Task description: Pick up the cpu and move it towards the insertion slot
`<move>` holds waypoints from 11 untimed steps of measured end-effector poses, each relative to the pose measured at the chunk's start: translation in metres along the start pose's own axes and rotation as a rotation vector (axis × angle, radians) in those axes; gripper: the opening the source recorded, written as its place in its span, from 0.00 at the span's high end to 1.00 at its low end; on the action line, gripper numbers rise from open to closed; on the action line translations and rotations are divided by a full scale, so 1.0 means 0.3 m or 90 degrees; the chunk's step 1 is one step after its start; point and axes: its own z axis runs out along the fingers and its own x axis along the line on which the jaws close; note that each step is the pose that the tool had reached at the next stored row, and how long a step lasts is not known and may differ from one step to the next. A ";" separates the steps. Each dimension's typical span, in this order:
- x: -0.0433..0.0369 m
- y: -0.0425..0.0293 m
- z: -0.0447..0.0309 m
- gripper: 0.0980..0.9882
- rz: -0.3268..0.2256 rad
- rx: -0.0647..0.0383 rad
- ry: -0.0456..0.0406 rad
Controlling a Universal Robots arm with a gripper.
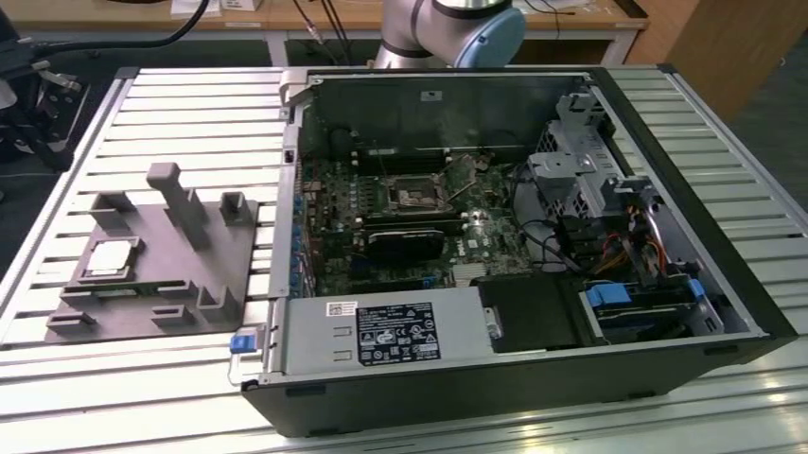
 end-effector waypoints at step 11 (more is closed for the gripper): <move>0.033 0.000 0.009 0.99 0.000 0.000 0.0001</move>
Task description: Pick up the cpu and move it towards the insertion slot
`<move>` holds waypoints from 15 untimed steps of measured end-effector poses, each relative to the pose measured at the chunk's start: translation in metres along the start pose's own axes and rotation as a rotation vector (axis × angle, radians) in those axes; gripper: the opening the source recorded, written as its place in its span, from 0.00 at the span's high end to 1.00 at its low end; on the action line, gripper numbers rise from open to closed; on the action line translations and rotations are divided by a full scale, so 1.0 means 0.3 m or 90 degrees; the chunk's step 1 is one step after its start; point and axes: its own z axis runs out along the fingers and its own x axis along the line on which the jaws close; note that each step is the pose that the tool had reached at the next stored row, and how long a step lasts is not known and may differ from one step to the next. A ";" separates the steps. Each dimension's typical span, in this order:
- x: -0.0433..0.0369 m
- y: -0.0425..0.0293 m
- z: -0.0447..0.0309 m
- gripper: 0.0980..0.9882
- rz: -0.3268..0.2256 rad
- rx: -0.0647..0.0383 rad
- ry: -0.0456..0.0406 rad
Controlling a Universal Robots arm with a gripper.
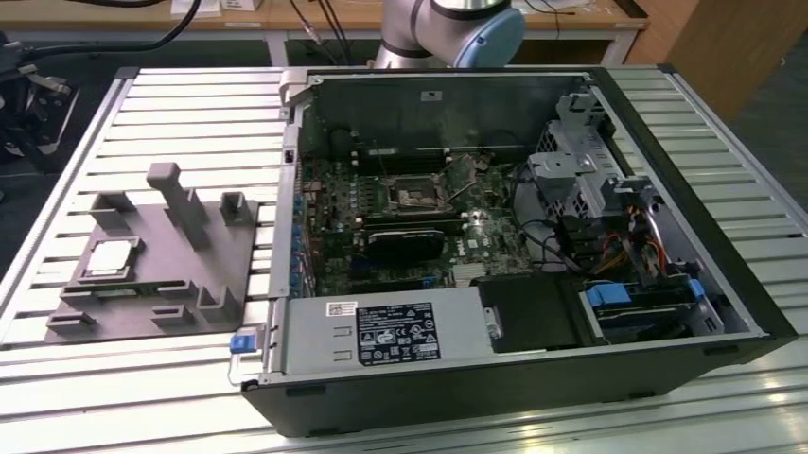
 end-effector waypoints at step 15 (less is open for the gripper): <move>0.037 0.000 0.014 0.99 0.000 0.000 0.0008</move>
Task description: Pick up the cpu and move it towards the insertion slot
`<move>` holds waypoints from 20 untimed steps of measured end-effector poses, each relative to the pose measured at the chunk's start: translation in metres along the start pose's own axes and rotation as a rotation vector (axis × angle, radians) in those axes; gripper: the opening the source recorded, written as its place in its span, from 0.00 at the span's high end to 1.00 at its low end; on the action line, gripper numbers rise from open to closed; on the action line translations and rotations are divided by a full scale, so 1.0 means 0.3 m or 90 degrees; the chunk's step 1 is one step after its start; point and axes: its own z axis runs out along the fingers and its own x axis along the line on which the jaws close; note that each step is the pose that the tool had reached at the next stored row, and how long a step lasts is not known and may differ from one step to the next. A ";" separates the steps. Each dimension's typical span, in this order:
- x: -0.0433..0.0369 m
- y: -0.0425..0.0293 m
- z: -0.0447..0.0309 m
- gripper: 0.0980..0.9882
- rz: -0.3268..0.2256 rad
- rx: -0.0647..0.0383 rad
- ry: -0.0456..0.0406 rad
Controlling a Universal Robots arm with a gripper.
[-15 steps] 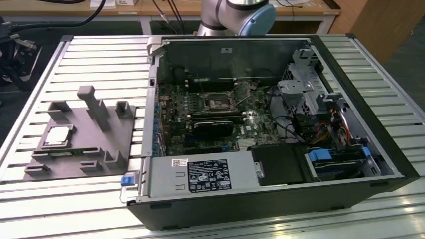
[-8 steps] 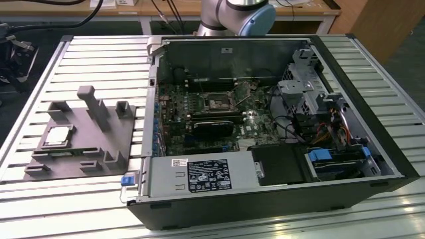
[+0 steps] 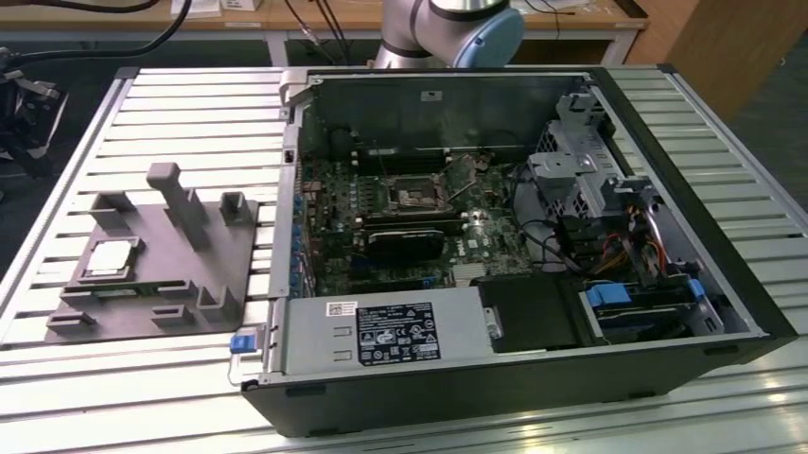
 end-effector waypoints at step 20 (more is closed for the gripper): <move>0.023 0.000 0.024 0.99 0.000 0.000 0.0011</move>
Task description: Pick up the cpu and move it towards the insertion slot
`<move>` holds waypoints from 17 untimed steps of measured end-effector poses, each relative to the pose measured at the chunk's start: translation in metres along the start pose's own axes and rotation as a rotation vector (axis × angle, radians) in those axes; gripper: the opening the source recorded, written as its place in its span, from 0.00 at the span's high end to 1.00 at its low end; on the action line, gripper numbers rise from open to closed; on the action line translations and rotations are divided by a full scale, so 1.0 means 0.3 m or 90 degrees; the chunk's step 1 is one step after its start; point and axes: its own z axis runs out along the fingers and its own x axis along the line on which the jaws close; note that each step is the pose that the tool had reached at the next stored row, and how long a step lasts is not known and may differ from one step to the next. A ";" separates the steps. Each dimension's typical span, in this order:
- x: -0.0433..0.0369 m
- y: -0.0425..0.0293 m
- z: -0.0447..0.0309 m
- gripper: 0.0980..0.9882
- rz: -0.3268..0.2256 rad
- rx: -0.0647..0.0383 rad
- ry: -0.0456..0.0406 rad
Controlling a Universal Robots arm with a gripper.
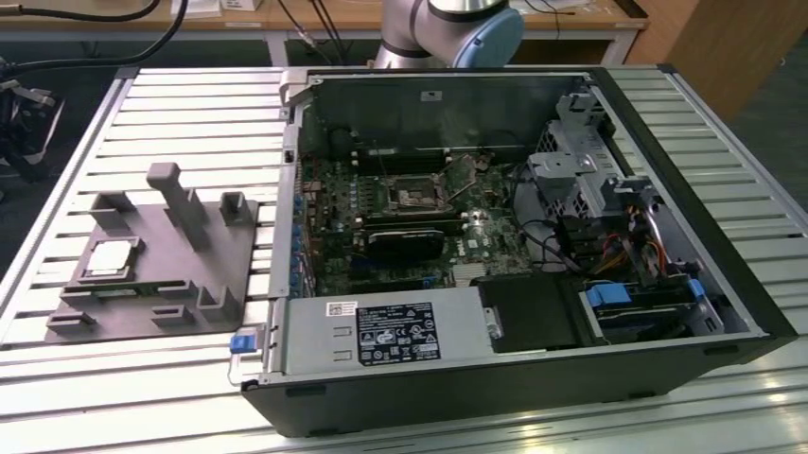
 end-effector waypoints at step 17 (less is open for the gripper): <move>0.002 -0.001 0.035 0.99 0.000 0.001 0.0006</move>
